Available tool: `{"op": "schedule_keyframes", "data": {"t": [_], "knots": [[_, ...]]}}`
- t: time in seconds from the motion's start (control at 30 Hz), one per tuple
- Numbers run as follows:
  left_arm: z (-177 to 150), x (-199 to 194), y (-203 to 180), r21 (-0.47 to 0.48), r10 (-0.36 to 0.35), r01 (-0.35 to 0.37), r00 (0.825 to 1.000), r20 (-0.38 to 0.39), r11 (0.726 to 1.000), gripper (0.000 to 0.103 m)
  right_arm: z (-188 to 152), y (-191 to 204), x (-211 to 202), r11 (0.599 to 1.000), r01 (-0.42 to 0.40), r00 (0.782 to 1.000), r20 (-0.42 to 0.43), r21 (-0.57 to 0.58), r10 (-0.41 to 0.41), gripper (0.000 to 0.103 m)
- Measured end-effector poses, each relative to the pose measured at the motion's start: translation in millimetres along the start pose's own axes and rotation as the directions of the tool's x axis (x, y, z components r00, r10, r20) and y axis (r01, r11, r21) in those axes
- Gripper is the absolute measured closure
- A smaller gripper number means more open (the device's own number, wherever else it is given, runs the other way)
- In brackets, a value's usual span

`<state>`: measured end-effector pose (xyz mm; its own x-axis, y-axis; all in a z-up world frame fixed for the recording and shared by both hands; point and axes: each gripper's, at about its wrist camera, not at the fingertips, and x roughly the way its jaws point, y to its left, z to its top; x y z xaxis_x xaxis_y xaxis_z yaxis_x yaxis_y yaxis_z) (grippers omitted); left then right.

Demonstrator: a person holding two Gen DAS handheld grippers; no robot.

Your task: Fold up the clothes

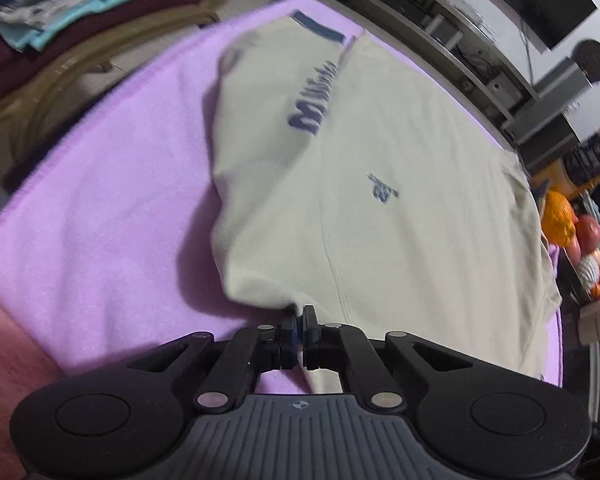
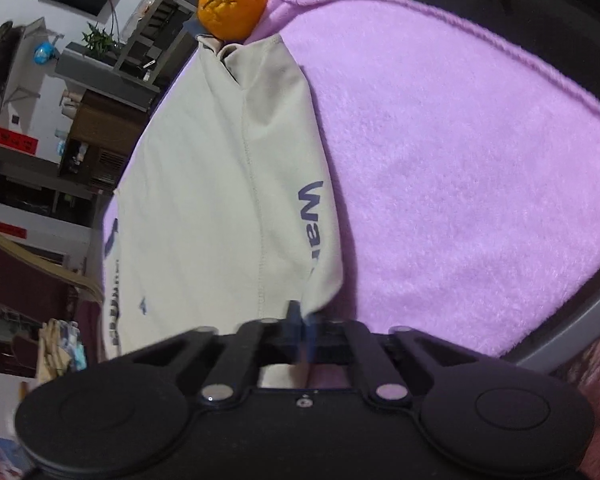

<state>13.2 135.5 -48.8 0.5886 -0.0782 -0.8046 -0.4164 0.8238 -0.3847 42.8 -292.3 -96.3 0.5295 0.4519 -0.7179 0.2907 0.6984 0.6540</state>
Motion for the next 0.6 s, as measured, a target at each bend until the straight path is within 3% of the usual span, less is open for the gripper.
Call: {"op": "schedule_keyframes", "data": {"t": [0.07, 0.13, 0.23, 0.27, 0.33, 0.37, 0.43, 0.5, 0.53, 0.6], "knots": [[-4, -21, -5, 0.020, 0.002, -0.003, 1.000, 0.026, 1.000, 0.102, -2, 9, -16, 0.998, -0.037, 0.998, 0.041, -0.049, 0.039, 0.101], [-8, -21, -9, 0.051, 0.041, -0.042, 0.999, 0.014, 0.998, 0.101, -5, 16, -26, 0.994, -0.020, 0.999, 0.048, -0.104, 0.025, 0.101], [-17, -6, -16, 0.137, 0.132, -0.132, 0.991, 0.011, 0.982, 0.099, -11, 20, -11, 0.975, 0.104, 0.995, 0.021, -0.195, -0.102, 0.101], [-21, 2, -18, 0.173, 0.167, -0.167, 0.986, 0.015, 0.971, 0.094, -14, 22, -2, 0.963, 0.148, 0.989, 0.006, -0.225, -0.150, 0.101], [-27, 10, -25, 0.245, 0.221, -0.221, 0.975, 0.029, 0.944, 0.094, -19, 29, 4, 0.936, 0.192, 0.980, 0.016, -0.295, -0.196, 0.101], [-29, 7, -26, 0.269, 0.230, -0.233, 0.972, 0.041, 0.935, 0.088, -22, 34, 3, 0.920, 0.207, 0.977, 0.029, -0.332, -0.209, 0.098], [-34, -2, -25, 0.293, 0.256, -0.261, 0.965, 0.056, 0.920, 0.083, -25, 39, -7, 0.900, 0.222, 0.975, 0.055, -0.376, -0.217, 0.091], [-38, -16, -18, 0.261, 0.268, -0.272, 0.962, 0.051, 0.926, 0.081, -26, 40, -23, 0.900, 0.219, 0.976, 0.100, -0.377, -0.195, 0.086], [-39, -26, -15, 0.237, 0.256, -0.264, 0.965, 0.065, 0.935, 0.082, -26, 41, -31, 0.902, 0.211, 0.976, 0.129, -0.376, -0.174, 0.086], [-42, -31, -30, 0.287, 0.189, -0.208, 0.978, 0.092, 0.935, 0.086, -26, 45, -42, 0.907, 0.167, 0.980, 0.166, -0.387, -0.110, 0.085]]}}
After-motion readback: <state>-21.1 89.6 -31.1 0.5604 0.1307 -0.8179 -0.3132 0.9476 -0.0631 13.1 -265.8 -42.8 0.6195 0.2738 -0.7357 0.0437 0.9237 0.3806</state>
